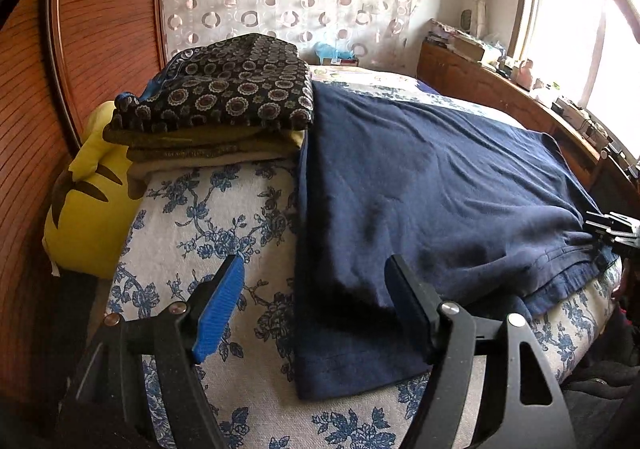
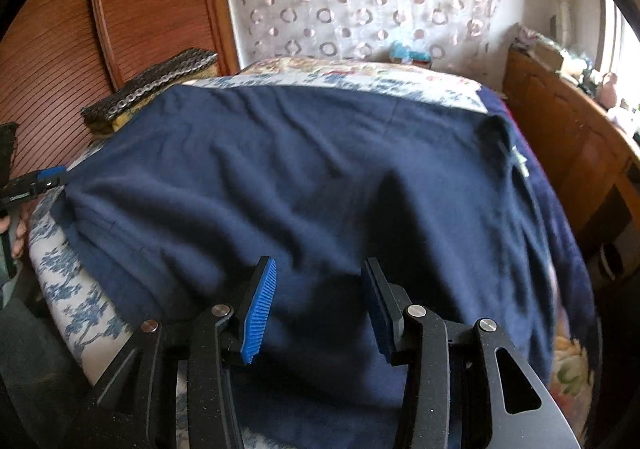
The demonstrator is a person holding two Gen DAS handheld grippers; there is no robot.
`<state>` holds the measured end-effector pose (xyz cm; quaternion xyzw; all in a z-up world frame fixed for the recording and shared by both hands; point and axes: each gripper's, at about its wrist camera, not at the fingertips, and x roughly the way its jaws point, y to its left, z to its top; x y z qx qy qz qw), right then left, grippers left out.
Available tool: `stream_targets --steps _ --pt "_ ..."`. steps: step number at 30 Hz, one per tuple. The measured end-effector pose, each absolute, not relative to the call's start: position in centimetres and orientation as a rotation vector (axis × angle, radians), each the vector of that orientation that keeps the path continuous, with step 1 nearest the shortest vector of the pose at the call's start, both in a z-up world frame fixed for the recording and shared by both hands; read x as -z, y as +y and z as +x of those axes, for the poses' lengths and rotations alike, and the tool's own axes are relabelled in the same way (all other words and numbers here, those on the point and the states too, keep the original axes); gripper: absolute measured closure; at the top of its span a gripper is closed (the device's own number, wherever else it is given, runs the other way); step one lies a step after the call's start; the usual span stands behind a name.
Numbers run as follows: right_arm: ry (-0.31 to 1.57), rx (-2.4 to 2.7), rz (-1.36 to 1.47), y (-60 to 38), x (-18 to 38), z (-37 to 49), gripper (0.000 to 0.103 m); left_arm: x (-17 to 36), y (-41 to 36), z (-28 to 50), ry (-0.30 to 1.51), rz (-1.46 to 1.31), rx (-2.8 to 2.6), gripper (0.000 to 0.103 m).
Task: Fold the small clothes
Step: 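Move the left tool to the shirt's side and grasp it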
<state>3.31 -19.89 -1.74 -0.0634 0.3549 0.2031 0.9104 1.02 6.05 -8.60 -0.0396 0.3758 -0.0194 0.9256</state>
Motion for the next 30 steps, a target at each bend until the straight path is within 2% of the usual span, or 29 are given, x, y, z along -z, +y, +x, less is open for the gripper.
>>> stream_targets --steps 12,19,24,28,30 --pt "0.654 -0.357 -0.144 -19.1 3.6 0.9 0.054 9.5 5.9 1.4 0.797 -0.089 0.044 0.030" --pt "0.663 -0.344 -0.151 -18.8 3.5 1.3 0.046 9.8 6.1 1.5 0.795 -0.092 0.042 0.030" --pt "0.650 -0.350 -0.150 -19.0 3.6 1.1 0.045 9.7 5.7 1.3 0.795 -0.099 0.083 0.060" --pt "0.657 -0.345 -0.151 -19.1 3.6 1.3 0.042 9.7 5.2 1.4 0.799 -0.091 0.097 0.068" --pt "0.657 -0.344 -0.152 -19.2 3.5 1.3 0.042 9.7 5.2 1.4 0.801 -0.113 0.122 0.078"
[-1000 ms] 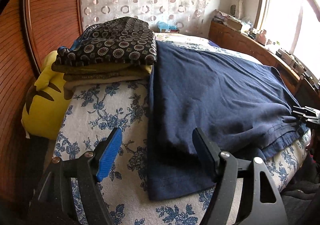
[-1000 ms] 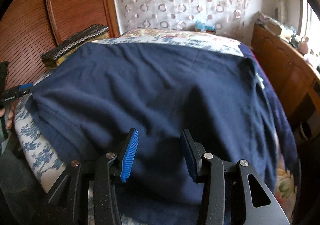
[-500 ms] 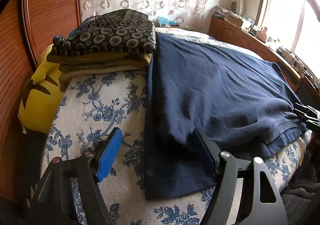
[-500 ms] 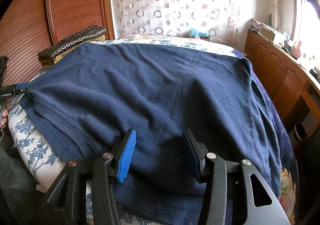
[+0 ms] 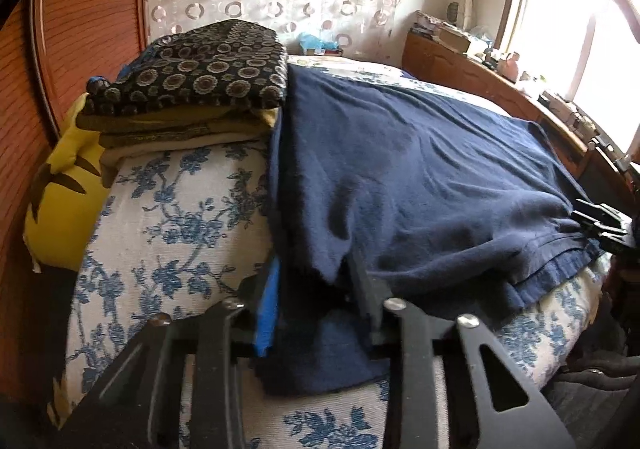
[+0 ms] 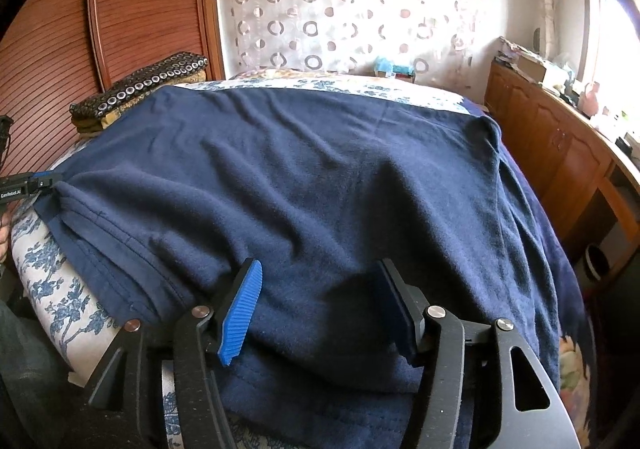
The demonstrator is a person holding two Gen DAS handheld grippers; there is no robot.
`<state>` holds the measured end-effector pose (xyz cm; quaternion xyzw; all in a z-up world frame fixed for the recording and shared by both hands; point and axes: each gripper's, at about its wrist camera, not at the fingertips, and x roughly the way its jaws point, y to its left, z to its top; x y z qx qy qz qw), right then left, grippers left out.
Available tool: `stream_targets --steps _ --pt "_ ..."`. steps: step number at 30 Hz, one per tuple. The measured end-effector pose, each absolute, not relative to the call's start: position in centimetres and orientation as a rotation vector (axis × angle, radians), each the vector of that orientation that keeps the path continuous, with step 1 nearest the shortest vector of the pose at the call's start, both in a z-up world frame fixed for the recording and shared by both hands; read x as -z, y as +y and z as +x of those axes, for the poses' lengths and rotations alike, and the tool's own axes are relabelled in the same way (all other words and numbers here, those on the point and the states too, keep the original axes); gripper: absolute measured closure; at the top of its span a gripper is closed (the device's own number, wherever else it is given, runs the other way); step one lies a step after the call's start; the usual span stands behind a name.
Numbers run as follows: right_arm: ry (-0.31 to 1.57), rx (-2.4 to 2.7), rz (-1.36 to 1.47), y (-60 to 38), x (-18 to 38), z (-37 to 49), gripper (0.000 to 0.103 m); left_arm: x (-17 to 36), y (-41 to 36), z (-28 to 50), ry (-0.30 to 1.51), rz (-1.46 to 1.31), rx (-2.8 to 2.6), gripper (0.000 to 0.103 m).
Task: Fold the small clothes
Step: 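Move the left tool to the shirt's side and grasp it, then lift the shirt side with the left tool, fold it over, release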
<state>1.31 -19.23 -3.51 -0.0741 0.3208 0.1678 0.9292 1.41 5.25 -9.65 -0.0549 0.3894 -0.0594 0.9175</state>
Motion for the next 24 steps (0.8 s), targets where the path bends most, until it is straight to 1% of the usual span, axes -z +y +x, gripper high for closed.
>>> stream_targets --steps 1,2,6,8,16,24 --pt "0.656 -0.343 -0.153 -19.2 3.5 1.3 0.041 9.5 5.3 1.4 0.799 -0.130 0.133 0.089" --pt "0.656 -0.344 -0.153 -19.3 3.5 1.3 0.040 9.3 5.4 1.5 0.795 -0.151 0.147 0.092" --pt "0.658 -0.344 -0.157 -19.4 3.5 1.5 0.037 6.7 4.6 1.1 0.723 -0.168 0.198 0.094" --pt "0.666 -0.338 -0.162 -19.5 3.4 1.7 0.032 5.2 3.7 1.1 0.687 -0.144 0.211 0.094" --pt "0.714 -0.349 -0.178 -19.8 2.7 2.4 0.030 0.4 -0.3 2.3 0.571 -0.091 0.313 0.094" --pt "0.685 -0.359 -0.189 -20.0 1.9 1.5 0.030 -1.2 -3.8 3.8 0.530 -0.068 0.398 0.094"
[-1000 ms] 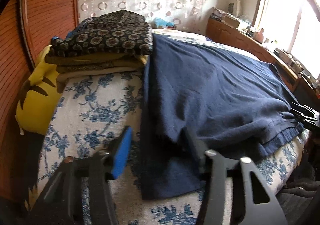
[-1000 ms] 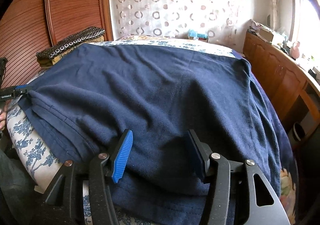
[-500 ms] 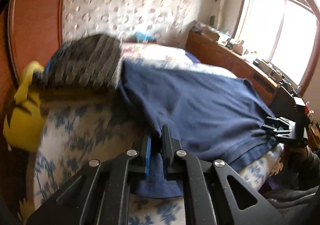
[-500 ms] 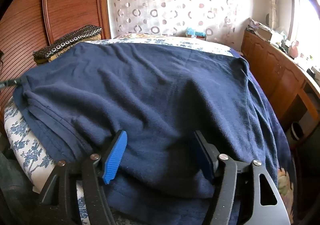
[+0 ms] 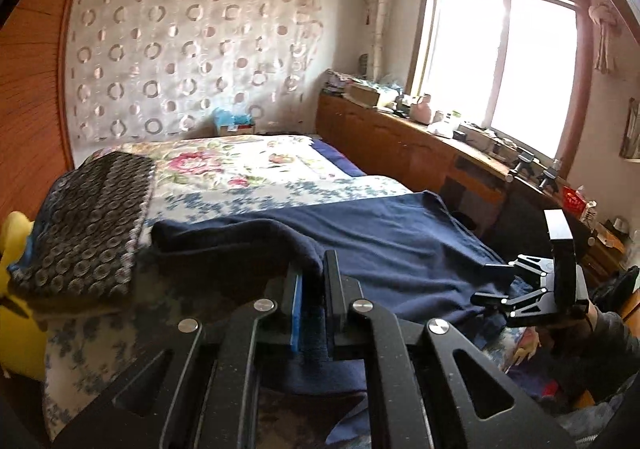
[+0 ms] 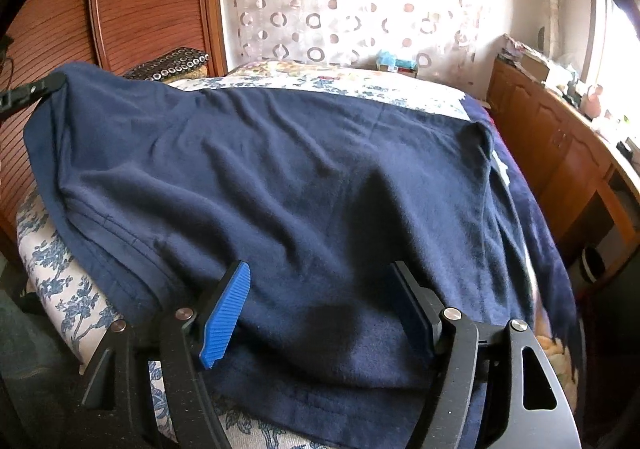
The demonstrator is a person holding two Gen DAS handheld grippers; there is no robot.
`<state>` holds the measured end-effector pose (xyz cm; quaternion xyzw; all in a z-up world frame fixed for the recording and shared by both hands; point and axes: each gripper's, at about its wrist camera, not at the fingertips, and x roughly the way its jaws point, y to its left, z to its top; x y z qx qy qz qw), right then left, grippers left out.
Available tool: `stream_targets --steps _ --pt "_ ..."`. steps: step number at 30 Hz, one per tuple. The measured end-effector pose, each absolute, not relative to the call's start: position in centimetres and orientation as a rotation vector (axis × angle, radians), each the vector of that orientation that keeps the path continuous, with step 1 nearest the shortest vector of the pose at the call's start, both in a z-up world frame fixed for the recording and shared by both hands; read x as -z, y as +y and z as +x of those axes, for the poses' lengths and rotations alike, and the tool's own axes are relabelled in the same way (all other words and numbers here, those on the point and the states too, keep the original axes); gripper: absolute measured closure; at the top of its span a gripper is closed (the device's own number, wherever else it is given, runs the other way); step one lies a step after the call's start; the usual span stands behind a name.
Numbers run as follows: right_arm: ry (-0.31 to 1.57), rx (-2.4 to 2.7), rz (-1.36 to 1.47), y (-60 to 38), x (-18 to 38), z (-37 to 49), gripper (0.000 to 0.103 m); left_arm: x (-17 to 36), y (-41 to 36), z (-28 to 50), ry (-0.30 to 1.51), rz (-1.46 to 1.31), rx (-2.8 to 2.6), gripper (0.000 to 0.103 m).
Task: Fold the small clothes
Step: 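Lift the shirt side with the left tool, fold it over, release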
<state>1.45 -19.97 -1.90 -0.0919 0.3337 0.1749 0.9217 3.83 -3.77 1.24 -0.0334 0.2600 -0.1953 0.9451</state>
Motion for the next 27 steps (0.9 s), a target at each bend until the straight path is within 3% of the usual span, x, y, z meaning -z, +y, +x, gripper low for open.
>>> stream_targets --steps 14,22,23,24,26,27 --pt "0.604 -0.317 -0.159 -21.0 0.9 -0.2 0.030 -6.8 -11.6 6.0 0.443 0.020 0.578 0.094" --pt "0.585 -0.287 -0.133 -21.8 1.2 -1.2 0.030 -6.0 -15.4 6.4 0.482 0.080 0.587 0.093" --pt "0.586 -0.285 -0.131 -21.8 1.4 -1.3 0.030 -5.7 -15.5 6.5 0.496 0.077 0.594 0.087" --pt "0.587 -0.285 -0.130 -21.8 1.5 -1.4 0.030 -5.5 -15.5 6.6 0.504 0.076 0.595 0.073" --pt "0.590 -0.284 -0.128 -21.6 1.7 -1.2 0.030 -5.3 -15.4 6.5 0.500 0.077 0.588 0.055" --pt "0.592 -0.284 -0.126 -21.6 1.8 -1.1 0.030 -5.1 -15.1 6.4 0.499 0.080 0.579 0.053"
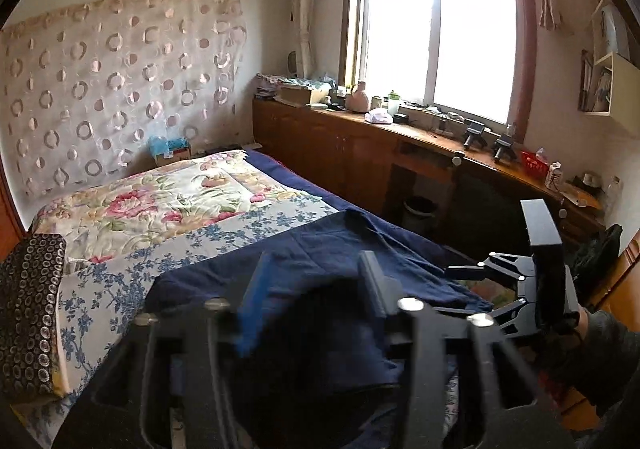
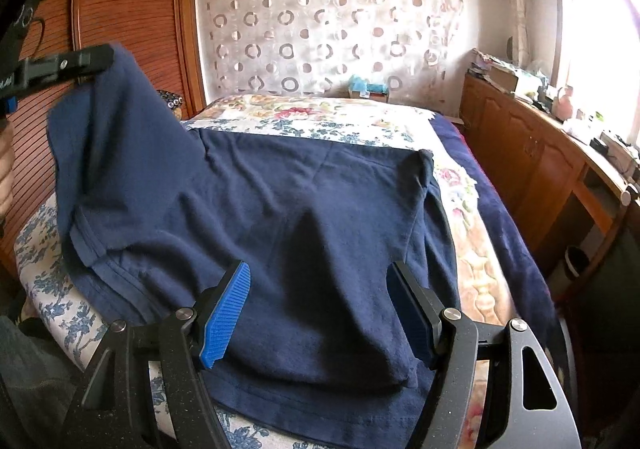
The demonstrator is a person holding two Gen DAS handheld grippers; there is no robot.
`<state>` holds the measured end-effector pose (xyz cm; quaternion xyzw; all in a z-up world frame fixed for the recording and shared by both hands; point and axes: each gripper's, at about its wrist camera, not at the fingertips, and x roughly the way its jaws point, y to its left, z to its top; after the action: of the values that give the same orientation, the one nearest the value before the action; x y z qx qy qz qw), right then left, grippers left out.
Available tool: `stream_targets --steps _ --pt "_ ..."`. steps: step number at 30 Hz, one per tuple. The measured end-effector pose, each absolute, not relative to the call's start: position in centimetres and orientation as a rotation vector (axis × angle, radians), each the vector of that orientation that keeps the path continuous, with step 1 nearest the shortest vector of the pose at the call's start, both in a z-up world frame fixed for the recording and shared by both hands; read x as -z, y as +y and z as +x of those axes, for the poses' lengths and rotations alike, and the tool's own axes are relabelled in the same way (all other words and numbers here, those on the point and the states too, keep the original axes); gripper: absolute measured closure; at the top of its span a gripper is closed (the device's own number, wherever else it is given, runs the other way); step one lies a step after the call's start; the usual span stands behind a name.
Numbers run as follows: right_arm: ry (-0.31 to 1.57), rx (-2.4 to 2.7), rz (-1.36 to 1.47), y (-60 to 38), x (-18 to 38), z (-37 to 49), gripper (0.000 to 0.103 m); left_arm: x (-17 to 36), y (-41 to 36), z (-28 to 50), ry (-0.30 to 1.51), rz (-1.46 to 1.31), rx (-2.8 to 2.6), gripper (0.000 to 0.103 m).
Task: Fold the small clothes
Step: 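Lift the shirt side with the left tool, fold it over, release, then grasp the shirt's other side with the right tool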
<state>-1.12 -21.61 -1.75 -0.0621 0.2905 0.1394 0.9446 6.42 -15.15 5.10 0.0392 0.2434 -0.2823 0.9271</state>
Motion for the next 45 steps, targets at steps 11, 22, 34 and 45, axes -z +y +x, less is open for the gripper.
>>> stream_targets --steps 11,22,34,45 --pt "0.588 -0.330 -0.127 -21.0 1.3 -0.5 0.030 -2.2 -11.0 5.9 0.551 0.061 0.476 0.025" --pt "0.638 -0.471 -0.172 -18.1 1.9 1.5 0.030 2.9 -7.0 5.2 0.604 0.008 0.370 0.025" --pt "0.701 -0.536 -0.227 -16.4 3.3 4.5 0.064 6.9 -4.9 4.1 0.649 -0.020 0.305 0.025" --pt "0.658 -0.558 -0.256 -15.4 3.1 3.8 0.092 6.6 -4.9 3.4 0.602 0.000 0.282 0.025"
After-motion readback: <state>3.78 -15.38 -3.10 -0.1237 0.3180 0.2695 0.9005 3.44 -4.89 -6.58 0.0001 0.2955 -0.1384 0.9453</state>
